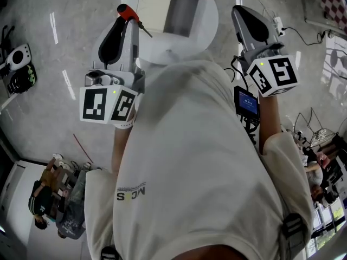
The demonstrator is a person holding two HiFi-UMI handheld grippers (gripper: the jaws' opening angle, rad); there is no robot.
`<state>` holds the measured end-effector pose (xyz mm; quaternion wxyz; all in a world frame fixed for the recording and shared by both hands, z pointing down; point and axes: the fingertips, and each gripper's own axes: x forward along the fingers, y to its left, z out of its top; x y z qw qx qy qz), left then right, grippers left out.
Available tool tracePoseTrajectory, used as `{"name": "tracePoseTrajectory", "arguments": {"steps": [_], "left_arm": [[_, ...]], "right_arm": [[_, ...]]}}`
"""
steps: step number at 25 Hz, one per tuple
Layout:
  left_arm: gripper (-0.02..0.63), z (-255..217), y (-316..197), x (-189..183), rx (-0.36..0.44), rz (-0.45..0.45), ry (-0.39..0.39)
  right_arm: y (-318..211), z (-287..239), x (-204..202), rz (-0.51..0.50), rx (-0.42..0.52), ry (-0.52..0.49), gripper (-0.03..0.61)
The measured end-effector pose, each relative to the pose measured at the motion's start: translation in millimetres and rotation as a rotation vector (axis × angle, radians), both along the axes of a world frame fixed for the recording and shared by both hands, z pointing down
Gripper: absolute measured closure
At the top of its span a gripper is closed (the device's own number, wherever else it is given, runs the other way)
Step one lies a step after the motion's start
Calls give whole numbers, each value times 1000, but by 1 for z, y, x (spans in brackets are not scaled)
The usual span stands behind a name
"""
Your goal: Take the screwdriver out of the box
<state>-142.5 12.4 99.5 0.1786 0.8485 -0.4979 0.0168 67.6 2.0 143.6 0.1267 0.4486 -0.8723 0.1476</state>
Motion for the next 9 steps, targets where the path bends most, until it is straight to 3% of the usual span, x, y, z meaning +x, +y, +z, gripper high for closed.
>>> {"name": "tracePoseTrajectory", "arguments": {"steps": [4,9], "left_arm": [[541,-3,3,0,5,1,-1],[541,14,7,22,-47,43,13]], "right_arm": [[3,0,-5,-11,4,4,580],[15,10,11,23,-31,13,580]]}}
